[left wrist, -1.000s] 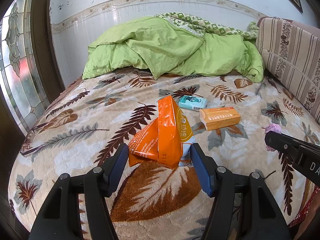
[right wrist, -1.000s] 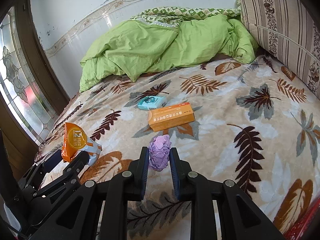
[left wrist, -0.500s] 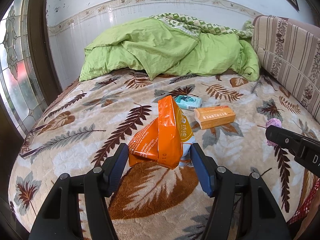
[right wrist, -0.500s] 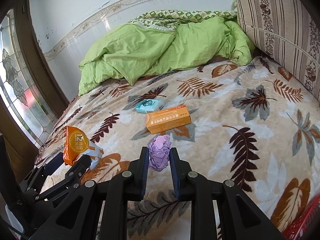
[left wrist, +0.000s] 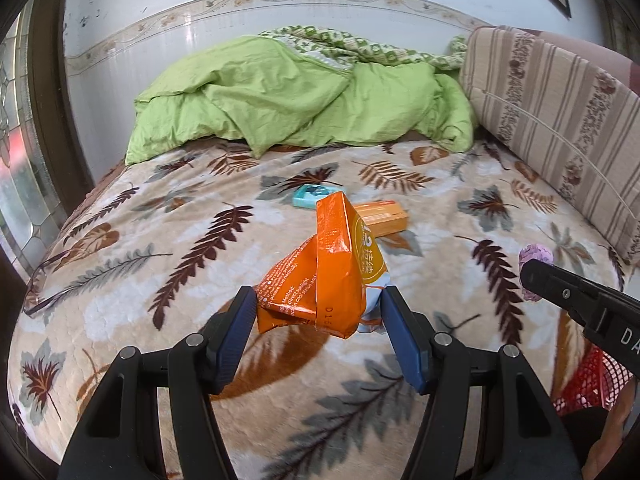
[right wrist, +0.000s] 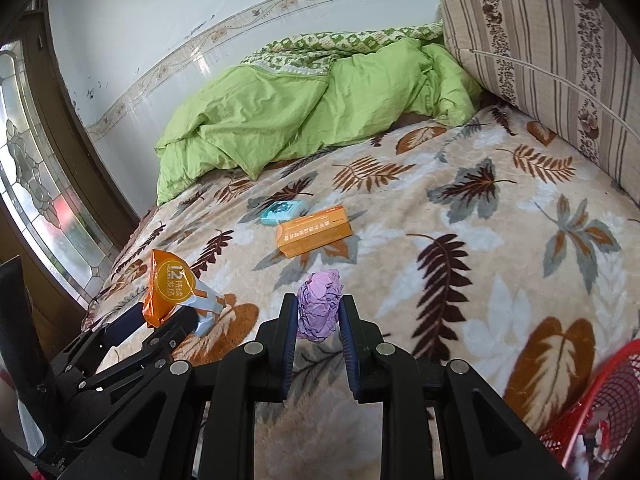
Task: Collect trash
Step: 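Carry the wrapper and purple item over the red basket and open both tools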
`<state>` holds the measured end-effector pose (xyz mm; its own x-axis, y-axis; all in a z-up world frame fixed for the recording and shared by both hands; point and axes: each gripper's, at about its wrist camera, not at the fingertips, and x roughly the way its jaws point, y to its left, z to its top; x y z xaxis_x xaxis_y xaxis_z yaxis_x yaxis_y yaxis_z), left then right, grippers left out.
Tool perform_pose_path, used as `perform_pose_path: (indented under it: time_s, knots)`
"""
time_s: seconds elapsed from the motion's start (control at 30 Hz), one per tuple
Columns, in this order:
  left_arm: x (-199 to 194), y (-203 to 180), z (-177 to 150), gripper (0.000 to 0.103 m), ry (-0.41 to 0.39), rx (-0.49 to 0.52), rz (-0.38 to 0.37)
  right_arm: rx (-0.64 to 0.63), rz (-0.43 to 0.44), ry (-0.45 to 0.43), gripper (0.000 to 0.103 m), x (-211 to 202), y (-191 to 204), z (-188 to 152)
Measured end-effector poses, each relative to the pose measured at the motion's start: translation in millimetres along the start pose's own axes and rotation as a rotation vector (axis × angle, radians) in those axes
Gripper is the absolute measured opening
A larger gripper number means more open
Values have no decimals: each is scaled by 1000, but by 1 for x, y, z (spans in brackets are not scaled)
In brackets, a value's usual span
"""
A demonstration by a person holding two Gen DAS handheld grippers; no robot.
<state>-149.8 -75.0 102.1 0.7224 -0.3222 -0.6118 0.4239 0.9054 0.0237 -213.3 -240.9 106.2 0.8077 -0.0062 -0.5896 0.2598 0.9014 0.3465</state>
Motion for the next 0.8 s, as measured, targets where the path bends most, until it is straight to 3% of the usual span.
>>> perform_pose_path:
  time_s: [0.27,0.4,0.63,0.8]
  knots:
    - [-20,-29,2,63,-18,51,-47,26,-25,-37,22,-36,-23,-2]
    - [-35,-56,6,63,-29,112,-132,59,-50,-64,22,-66,-45,-3]
    - [-60,-131,8,64,19,260,-426,136,-162,-113,22,-138,-102,-15]
    - [-62,-201,-3,64,157,366,-671,248,-279,-119,22,-186,-159,-37]
